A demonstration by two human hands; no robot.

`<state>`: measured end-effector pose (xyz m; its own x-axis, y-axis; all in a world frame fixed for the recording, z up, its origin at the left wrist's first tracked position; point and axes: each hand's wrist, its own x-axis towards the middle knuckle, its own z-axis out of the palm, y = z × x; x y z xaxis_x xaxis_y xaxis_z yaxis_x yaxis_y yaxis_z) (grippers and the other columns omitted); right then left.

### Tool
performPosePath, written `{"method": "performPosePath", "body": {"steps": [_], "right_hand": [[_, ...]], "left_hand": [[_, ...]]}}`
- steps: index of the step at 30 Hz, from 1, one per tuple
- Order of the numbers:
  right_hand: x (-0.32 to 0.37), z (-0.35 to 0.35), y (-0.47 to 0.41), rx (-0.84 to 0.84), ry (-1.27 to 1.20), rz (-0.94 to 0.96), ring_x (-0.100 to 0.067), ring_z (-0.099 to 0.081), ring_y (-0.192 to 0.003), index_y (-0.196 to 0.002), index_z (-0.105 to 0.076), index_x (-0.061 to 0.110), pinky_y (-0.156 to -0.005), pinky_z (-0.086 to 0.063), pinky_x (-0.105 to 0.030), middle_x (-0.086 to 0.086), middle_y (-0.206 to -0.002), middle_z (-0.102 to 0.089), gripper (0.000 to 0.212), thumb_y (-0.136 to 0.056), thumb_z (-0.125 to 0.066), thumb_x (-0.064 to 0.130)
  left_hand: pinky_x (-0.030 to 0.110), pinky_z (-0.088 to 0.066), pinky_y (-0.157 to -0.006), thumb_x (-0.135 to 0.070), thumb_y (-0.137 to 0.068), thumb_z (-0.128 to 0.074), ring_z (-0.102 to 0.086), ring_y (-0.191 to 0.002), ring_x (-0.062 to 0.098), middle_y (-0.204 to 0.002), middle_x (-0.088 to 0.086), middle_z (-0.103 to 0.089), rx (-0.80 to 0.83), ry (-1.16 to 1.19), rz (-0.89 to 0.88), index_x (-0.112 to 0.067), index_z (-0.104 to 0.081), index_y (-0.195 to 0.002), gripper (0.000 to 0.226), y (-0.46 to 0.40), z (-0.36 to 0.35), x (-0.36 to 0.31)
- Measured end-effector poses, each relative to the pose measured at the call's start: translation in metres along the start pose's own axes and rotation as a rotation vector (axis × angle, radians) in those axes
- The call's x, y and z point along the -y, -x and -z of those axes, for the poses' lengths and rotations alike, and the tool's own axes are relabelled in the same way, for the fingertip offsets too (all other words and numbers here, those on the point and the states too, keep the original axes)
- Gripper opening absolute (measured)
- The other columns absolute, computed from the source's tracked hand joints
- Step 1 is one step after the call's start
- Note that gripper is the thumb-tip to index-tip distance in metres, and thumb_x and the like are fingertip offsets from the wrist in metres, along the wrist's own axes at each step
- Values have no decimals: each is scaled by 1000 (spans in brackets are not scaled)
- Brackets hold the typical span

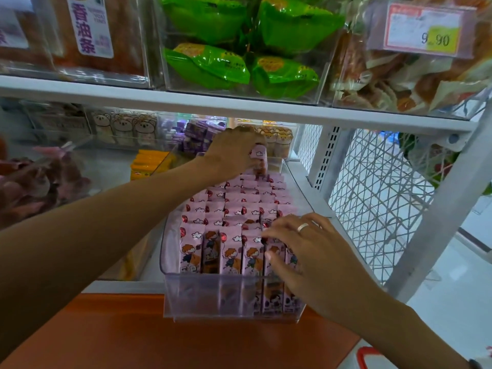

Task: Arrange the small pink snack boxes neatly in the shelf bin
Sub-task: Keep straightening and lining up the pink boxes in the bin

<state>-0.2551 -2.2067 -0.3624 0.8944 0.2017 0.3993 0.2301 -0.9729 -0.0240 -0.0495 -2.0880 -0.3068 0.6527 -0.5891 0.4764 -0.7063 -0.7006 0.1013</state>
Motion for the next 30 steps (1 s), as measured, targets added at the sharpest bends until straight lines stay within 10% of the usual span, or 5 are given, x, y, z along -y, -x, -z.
{"method": "performPosePath", "body": {"steps": [12,19,24,30], "right_hand": [[-30,11,-55,-211,-302,-101,-2,-50,-96,-112,-67,23,-78,-30,-3,5,-112,-65,24,-94,-53,15],[-70,-15,-146,183,-36,-123,-32,-44,-127,-132,-54,20,-99,-40,-39,-13,-137,-53,41,-93,-46,13],[-72,-32,-169,544,173,-127,-33,-32,-136,-136,-49,23,-107,-26,-45,-13,-141,-45,41,-97,-34,28],[-78,-27,-161,497,107,-81,-28,-29,-136,-138,-42,39,-103,-25,-41,-4,-148,-39,47,-94,-39,23]], "left_hand": [[38,-47,-98,-40,-77,-75,-60,-109,21,-128,3,-61,135,220,36,-19,-63,-124,53,11,18,13],[20,-48,-79,-36,-76,-77,-54,-71,-5,-114,-7,-67,67,347,41,-26,-68,-113,39,29,16,21],[28,-53,-87,-26,-80,-75,-62,-91,8,-105,-8,-65,-83,440,131,-19,-66,-115,37,32,24,36],[36,-51,-89,-9,-82,-72,-62,-101,24,-110,13,-64,-147,602,166,0,-60,-117,38,20,18,32]]}}
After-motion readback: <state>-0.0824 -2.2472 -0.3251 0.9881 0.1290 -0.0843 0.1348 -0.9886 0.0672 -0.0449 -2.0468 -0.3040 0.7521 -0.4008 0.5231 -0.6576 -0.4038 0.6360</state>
